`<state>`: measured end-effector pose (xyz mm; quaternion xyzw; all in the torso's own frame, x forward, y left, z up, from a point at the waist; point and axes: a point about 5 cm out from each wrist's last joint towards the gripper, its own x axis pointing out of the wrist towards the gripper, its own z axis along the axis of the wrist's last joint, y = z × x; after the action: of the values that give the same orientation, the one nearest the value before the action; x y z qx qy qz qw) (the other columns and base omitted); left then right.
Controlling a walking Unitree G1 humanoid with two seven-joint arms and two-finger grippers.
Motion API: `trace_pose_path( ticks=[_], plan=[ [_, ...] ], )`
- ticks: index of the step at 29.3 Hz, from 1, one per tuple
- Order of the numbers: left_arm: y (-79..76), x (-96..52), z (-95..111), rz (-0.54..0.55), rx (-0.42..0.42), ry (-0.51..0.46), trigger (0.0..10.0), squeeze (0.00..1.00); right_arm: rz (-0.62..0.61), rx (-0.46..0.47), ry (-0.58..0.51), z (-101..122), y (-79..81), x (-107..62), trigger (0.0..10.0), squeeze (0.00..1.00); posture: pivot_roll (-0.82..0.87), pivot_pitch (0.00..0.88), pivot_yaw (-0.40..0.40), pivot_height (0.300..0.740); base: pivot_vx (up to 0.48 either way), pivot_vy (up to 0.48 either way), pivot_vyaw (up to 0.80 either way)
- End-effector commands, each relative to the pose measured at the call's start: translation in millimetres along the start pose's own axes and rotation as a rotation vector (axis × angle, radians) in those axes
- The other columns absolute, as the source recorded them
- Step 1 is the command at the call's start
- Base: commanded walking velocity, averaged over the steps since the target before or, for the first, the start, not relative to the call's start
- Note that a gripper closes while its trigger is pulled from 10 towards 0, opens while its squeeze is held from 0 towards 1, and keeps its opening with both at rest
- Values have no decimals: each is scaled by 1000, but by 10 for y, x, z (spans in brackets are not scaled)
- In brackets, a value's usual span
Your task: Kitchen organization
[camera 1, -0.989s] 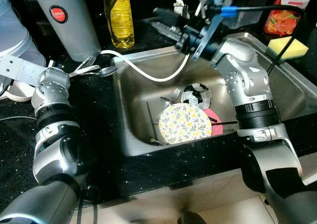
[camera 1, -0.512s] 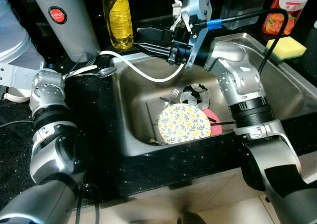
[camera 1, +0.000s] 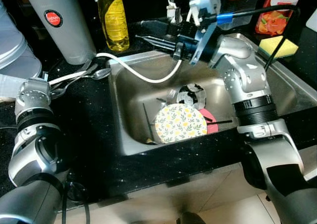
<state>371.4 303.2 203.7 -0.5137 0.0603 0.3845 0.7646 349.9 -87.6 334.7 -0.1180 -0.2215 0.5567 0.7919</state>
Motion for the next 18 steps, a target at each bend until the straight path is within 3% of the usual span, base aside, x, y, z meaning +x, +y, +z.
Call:
trace_pose_path(
  ticks=[1, 3, 4, 6, 9, 10, 12, 13, 15, 17, 18],
  plan=[
    [93, 34, -96, 7, 97, -8, 2196, 0, 5, -12, -36, 78, -5, 31, 10000, 0, -125, 36, 81, 740, 0, 0, 0],
    [93, 34, -96, 7, 97, -8, 2196, 0, 5, -12, -36, 78, -5, 31, 10000, 0, -125, 36, 81, 740, 0, 0, 0],
    [-28, -31, -103, -55, 149, -70, 10000, 0, -1, -12, -42, 88, -14, 32, 10000, 0, -124, 37, 80, 740, 0, 0, 0],
    [-28, -31, -103, -55, 149, -70, 10000, 0, -1, -12, -42, 88, -14, 32, 10000, 0, -124, 37, 80, 740, 0, 0, 0],
    [-352, -340, -245, -245, 255, -239, 10000, 0, -7, -7, -56, 103, -22, 38, 10000, 0, -116, 39, 78, 740, 0, 0, 0],
    [-352, -340, -245, -245, 255, -239, 10000, 0, -7, -7, -56, 103, -22, 38, 10000, 0, -116, 39, 78, 740, 0, 0, 0],
    [-430, -521, -421, -318, 303, -313, 10000, 0, -8, -6, -62, 108, -23, 40, 10000, 0, -113, 39, 78, 740, 0, 0, 0],
    [-430, -521, -421, -318, 303, -313, 10000, 0, -8, -6, -62, 108, -23, 40, 10000, 0, -113, 39, 78, 740, 0, 0, 0],
    [-396, -675, -674, -323, 327, -354, 10000, 0, -5, -3, -68, 114, -21, 48, 10000, 0, -116, 41, 79, 740, 0, 0, 0],
    [-358, -726, -787, -314, 322, -350, 10000, 0, -4, -3, -70, 117, -21, 52, 10000, 0, -117, 43, 79, 740, 0, 0, 0],
    [-288, -791, -951, -309, 320, -336, 10000, 0, -2, -3, -72, 126, -21, 61, 10000, 0, -122, 44, 80, 740, 0, 0, 0]
  ],
)
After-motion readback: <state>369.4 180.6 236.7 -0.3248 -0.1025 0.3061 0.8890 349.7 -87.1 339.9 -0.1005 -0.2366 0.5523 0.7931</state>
